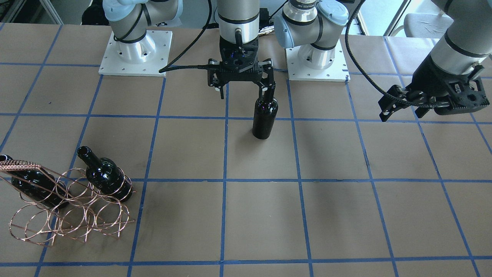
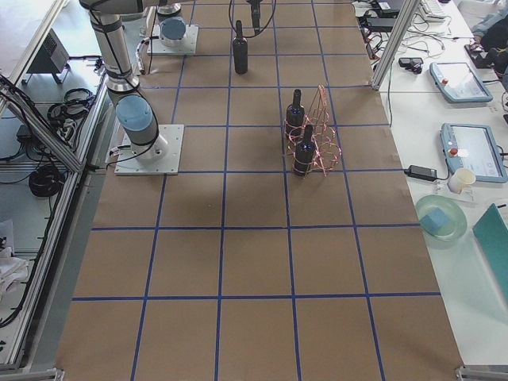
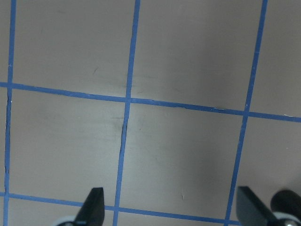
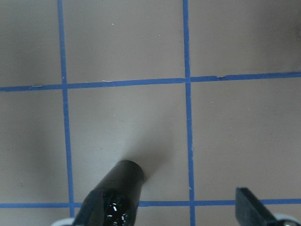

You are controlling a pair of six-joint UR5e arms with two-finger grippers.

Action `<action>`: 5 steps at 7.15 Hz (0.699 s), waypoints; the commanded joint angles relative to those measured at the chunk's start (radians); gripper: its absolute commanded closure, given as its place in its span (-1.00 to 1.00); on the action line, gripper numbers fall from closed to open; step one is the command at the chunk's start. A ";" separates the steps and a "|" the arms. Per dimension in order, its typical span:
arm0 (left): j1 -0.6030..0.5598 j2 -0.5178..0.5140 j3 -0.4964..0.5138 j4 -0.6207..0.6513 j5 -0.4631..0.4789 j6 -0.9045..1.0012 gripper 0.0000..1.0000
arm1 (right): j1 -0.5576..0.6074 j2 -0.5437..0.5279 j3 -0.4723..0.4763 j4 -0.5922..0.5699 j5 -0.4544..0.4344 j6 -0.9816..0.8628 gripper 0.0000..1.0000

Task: Place wine into wine basket
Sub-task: 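Swing the right gripper over to the standing bottle's neck, then lower the right gripper around the bottle neck and close it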

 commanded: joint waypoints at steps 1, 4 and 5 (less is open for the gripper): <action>0.003 0.000 0.000 0.002 0.001 0.006 -1.00 | 0.075 0.056 -0.052 0.004 0.000 0.119 -1.00; 0.018 0.003 -0.002 -0.005 0.002 0.012 -1.00 | 0.142 0.088 -0.008 0.027 -0.025 0.129 -1.00; 0.020 0.003 -0.002 -0.006 0.001 0.012 -1.00 | 0.143 0.090 0.015 0.022 -0.023 0.129 -0.99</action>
